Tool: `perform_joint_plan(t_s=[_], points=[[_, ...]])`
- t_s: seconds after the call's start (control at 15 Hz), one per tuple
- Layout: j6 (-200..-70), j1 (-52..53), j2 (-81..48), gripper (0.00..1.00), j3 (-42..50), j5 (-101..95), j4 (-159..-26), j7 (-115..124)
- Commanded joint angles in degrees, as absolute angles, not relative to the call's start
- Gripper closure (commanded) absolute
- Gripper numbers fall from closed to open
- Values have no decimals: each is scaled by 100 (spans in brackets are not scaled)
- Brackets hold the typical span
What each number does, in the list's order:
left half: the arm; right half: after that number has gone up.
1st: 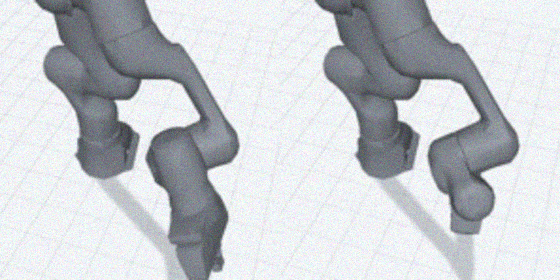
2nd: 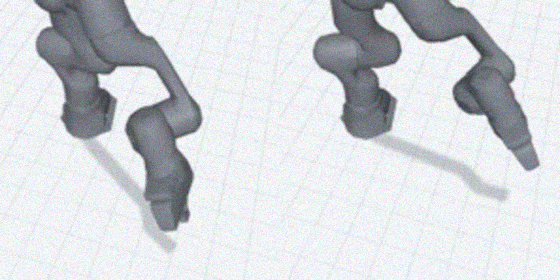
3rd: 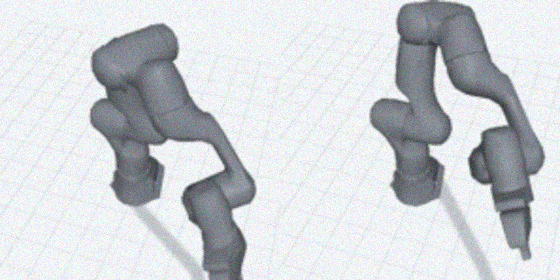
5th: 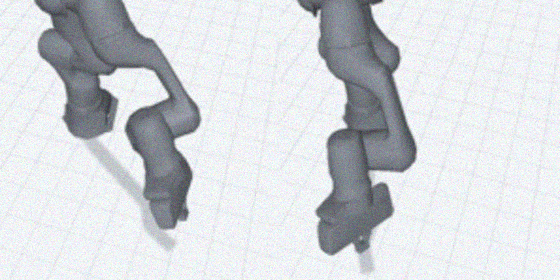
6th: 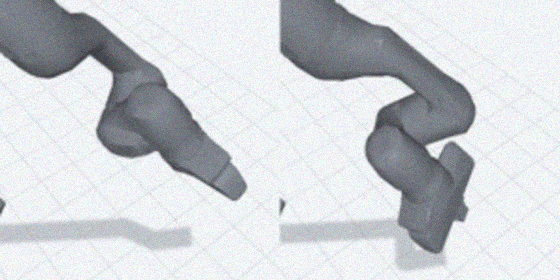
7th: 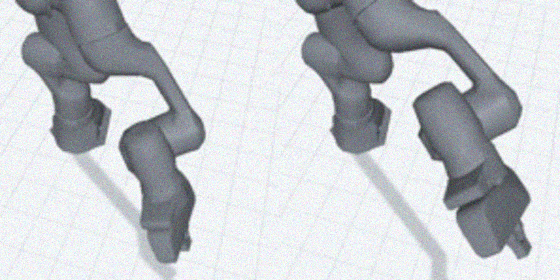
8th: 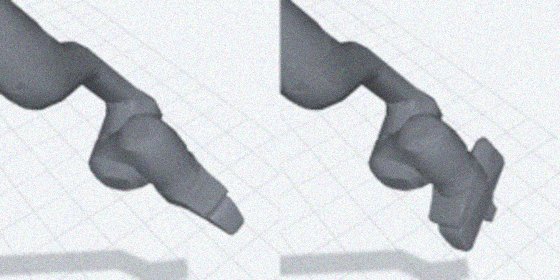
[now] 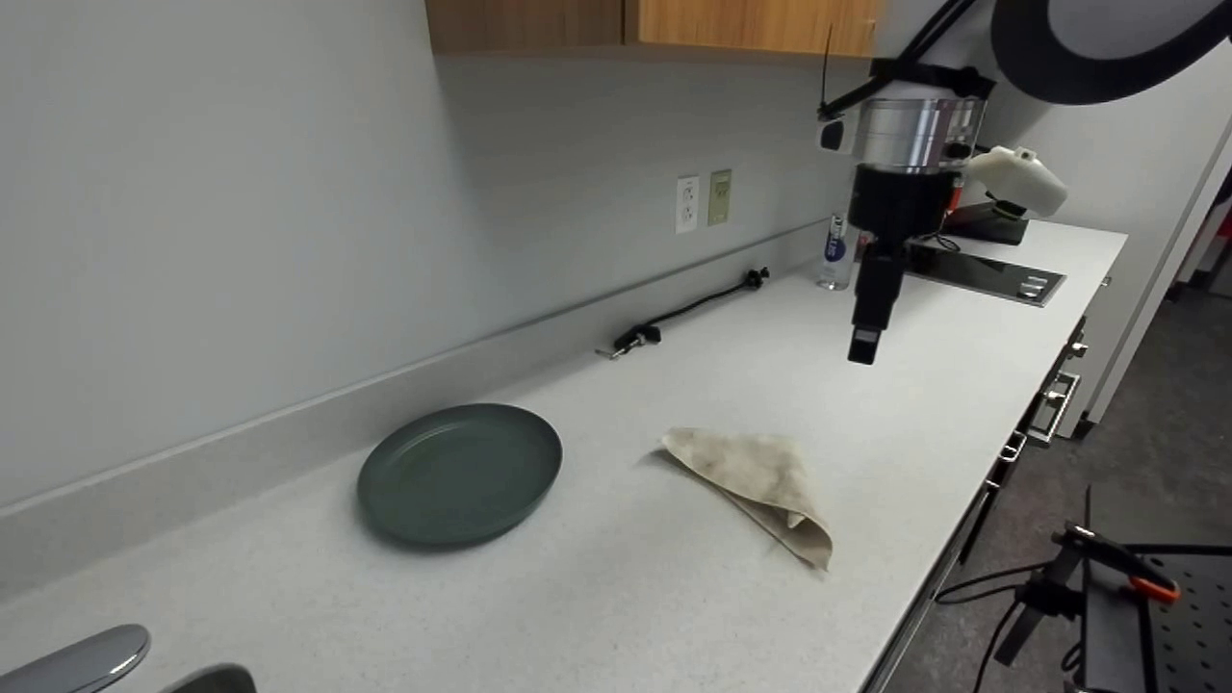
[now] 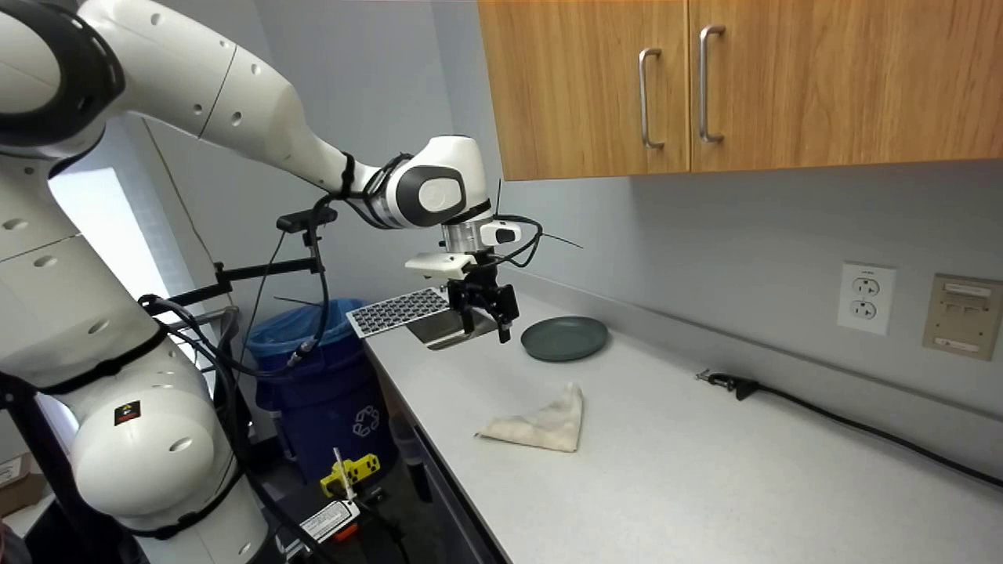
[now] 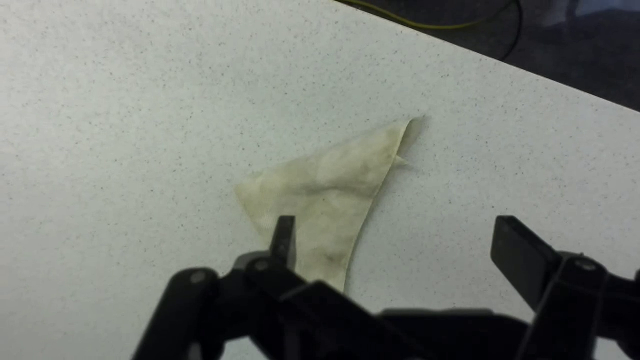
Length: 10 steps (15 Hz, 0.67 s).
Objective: Spread the towel on the countertop
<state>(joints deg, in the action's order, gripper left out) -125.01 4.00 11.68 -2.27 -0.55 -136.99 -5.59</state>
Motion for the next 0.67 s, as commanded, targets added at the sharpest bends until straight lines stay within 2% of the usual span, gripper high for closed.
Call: perform_joint_plan(t_s=[0.0,0.33,0.6], points=[[-12490,387,1187,0,-240,-52,-13690,-560],[-12761,397,800,0,-230,108,-13718,-507],[-13565,421,167,0,-299,196,-13778,-424]])
